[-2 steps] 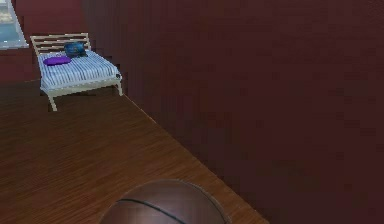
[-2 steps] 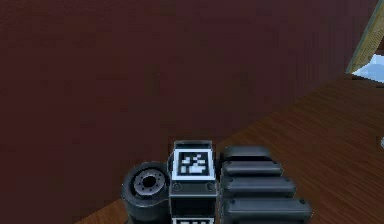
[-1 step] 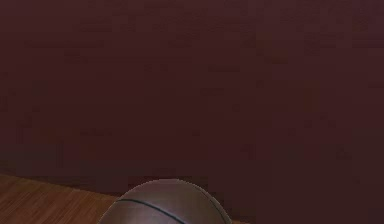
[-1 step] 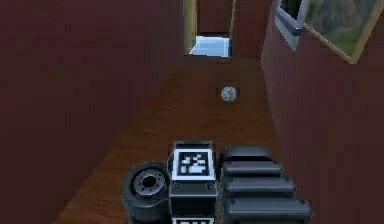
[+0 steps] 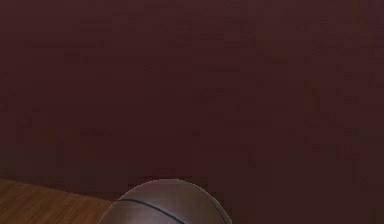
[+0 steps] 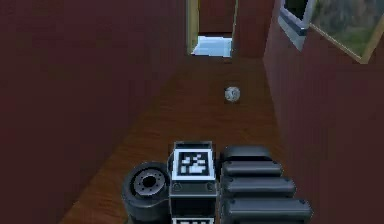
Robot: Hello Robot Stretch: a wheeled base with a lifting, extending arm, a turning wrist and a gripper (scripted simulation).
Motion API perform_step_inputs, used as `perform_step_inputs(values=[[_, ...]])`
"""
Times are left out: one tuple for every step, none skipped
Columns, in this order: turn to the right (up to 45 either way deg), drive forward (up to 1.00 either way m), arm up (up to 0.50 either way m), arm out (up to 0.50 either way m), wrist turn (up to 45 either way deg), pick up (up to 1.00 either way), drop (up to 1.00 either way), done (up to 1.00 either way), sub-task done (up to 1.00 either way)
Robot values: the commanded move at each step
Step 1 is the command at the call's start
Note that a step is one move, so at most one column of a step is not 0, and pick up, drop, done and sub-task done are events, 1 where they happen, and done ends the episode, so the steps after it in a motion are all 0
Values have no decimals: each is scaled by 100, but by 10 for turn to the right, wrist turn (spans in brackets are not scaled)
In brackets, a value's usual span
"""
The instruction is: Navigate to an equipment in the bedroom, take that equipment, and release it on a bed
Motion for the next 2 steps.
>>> perform_step_inputs(values=[[-450,0,0,0,0,0,0,0,0],[-240,0,0,0,0,0,0,0,0]])
